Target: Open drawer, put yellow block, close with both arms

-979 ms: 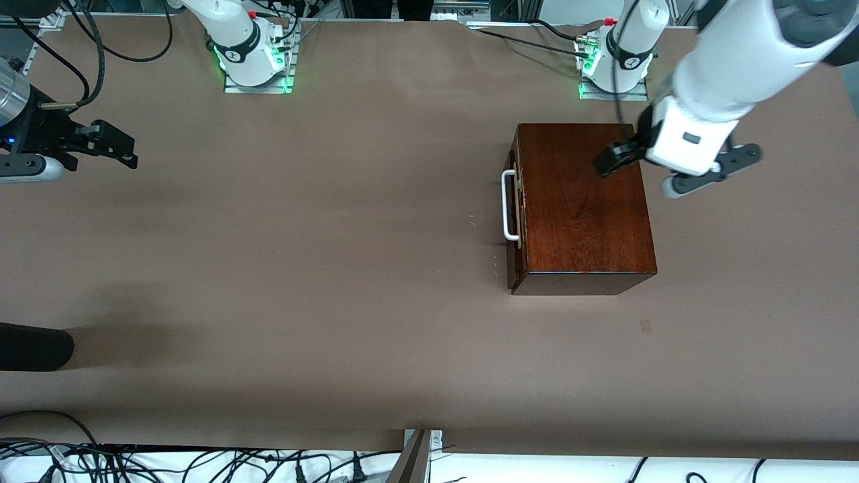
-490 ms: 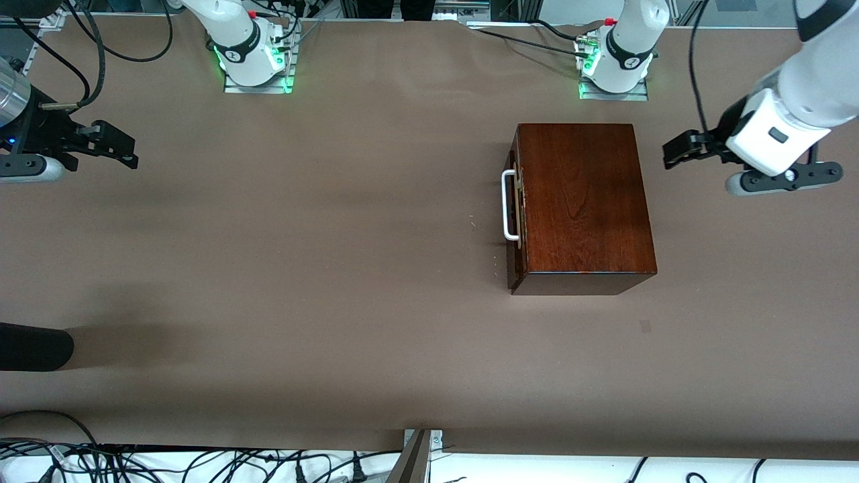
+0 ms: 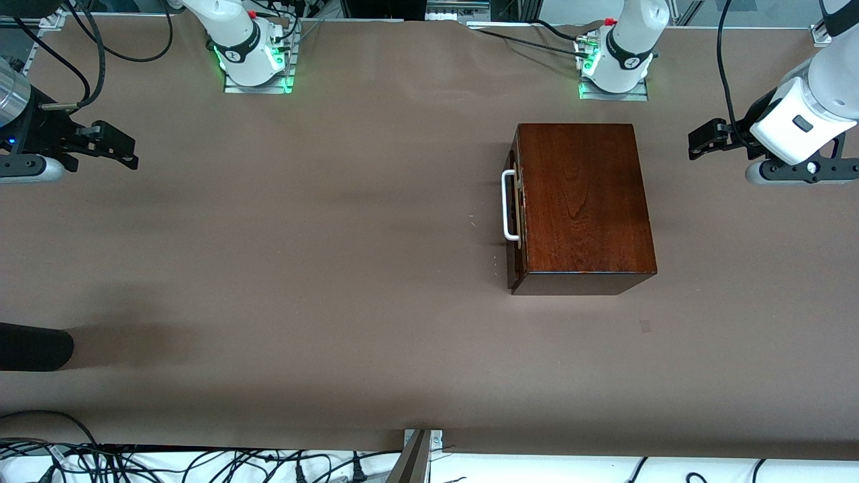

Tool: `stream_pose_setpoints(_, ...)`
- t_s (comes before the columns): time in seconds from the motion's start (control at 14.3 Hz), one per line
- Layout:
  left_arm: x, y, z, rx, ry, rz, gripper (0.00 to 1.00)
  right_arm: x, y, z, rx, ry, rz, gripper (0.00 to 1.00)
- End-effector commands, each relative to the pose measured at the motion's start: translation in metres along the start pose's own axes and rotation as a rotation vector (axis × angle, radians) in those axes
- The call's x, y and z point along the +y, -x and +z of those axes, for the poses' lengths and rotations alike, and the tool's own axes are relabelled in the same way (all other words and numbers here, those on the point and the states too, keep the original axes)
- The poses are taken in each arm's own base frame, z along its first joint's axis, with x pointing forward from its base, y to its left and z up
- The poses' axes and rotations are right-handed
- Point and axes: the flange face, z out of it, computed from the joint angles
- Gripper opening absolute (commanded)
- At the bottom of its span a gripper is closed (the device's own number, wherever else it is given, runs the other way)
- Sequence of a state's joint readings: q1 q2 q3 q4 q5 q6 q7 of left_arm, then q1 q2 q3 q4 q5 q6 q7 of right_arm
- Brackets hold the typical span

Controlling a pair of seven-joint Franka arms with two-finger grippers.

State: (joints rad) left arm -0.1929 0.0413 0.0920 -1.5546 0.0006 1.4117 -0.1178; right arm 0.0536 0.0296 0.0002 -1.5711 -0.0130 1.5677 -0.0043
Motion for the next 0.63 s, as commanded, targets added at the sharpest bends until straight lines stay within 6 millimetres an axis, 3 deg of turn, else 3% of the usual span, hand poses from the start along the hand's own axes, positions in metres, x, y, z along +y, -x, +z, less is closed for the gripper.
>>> stream_pose_setpoints(0.0, -0.0011, 0.0066, -0.0021, 0.014, -0.016, 0.028, 1.0, -0.0037, 0.0019, -0.0032, 0.021, -0.011, 0.009, 1.0)
stream_pose_setpoints(0.56, 0.0009, 0.0073, -0.0114, 0.036, -0.004, 0.031, 1.0, -0.0046, -0.0008, 0.0003, 0.025, -0.011, 0.008, 1.0)
